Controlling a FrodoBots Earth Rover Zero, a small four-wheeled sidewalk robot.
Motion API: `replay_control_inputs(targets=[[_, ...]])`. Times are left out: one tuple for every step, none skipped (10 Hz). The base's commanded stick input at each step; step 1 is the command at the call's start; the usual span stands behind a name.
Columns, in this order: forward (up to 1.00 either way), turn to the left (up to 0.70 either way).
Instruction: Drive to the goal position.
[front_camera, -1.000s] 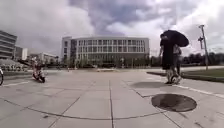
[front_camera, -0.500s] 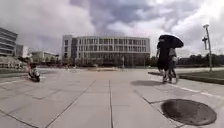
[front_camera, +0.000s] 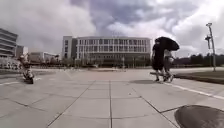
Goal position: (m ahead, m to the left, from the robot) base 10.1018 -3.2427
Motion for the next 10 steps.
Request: replay_control_inputs(targets=[[0.7, 0.0], [0.7, 0.0], [0.7, 0.0], [0.7, 0.0], [0.7, 0.0], [0.7, 0.0], [0.7, 0.0], [0.7, 0.0], [0.7, 0.0], [0.7, 0.0]])
